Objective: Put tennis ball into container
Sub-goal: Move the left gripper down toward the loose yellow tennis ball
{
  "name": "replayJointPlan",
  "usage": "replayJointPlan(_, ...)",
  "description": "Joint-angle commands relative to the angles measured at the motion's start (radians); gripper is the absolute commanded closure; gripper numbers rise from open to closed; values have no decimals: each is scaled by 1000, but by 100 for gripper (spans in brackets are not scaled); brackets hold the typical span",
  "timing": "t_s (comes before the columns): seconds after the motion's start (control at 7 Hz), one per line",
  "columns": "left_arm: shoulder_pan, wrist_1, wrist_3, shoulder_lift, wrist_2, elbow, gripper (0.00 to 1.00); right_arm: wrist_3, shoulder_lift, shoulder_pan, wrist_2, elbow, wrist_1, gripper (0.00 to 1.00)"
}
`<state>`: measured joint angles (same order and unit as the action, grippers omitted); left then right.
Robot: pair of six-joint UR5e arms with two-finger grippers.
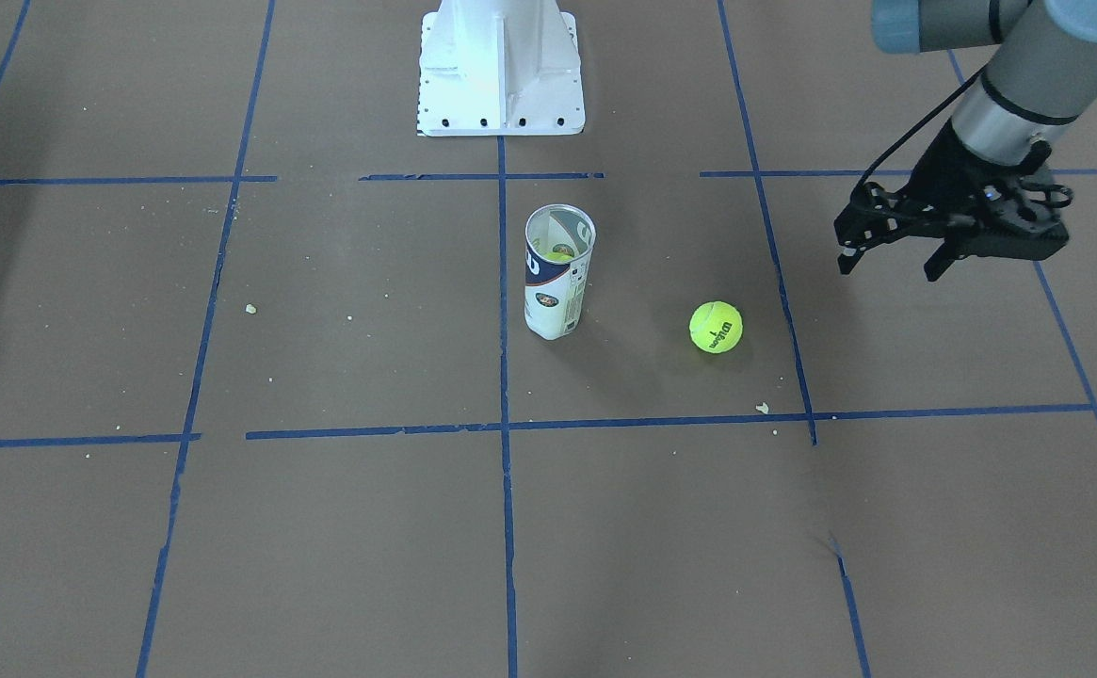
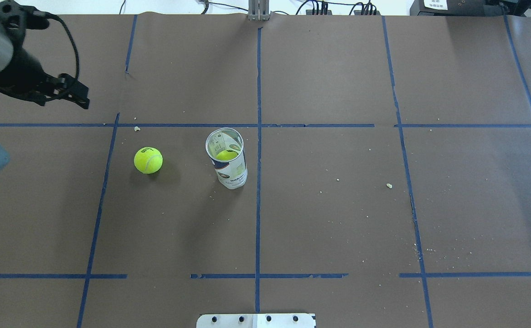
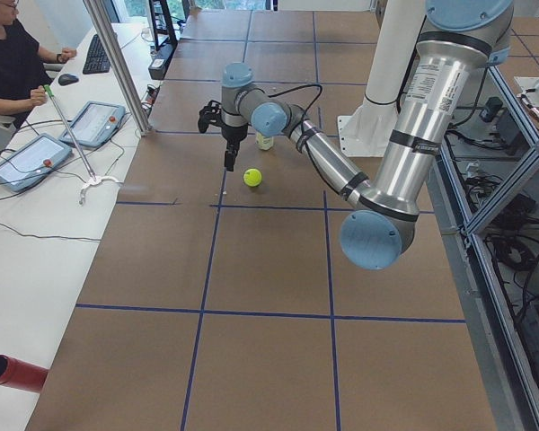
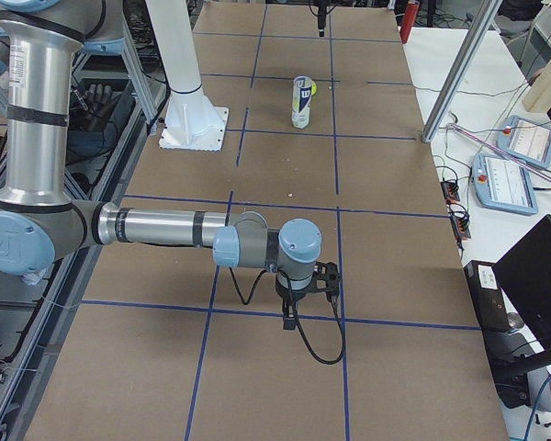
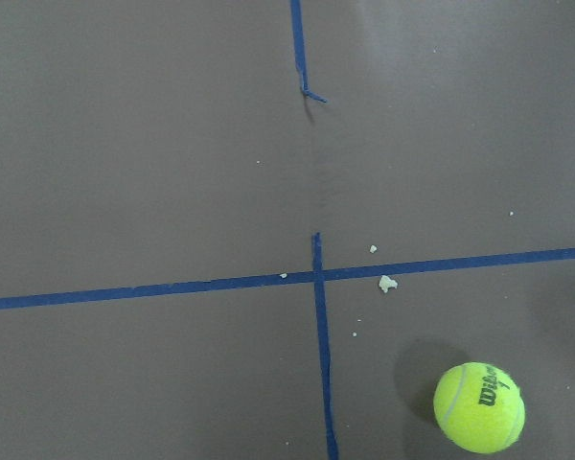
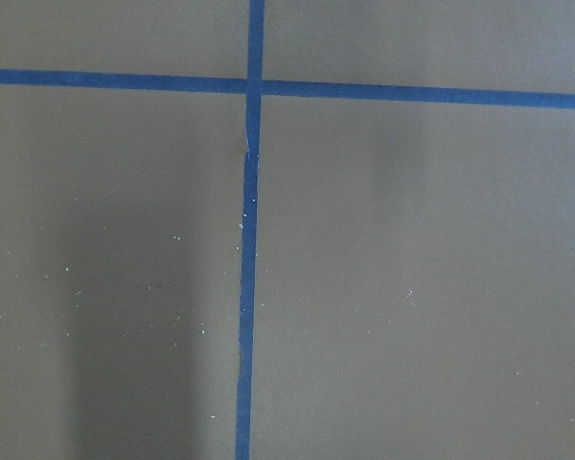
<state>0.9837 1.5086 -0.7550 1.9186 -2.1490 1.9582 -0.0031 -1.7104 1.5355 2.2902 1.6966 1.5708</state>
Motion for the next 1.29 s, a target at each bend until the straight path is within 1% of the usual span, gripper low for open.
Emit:
replayJointPlan(0.0,-107,4,-95,100,6,-131,0,0,0,0,0,0,0,0)
replayJointPlan(0.14,-134,30,-139,100,11,-154,0,0,0,0,0,0,0,0)
replayJointPlan(0.29,-158,65,-199,99,59,-166,0,0,0,0,0,0,0,0)
replayJointPlan(0.43,-201,114,-240,96,90,-201,0,0,0,0,0,0,0,0)
replayJointPlan(0.71,-227,186,-265,89,92,-252,0,0,0,0,0,0,0,0)
replayJointPlan(1.0,-243,208,-270,85,100,-274,0,0,0,0,0,0,0,0)
replayJointPlan(1.14,-258,225,-277,85,118,-283,0,0,0,0,0,0,0,0)
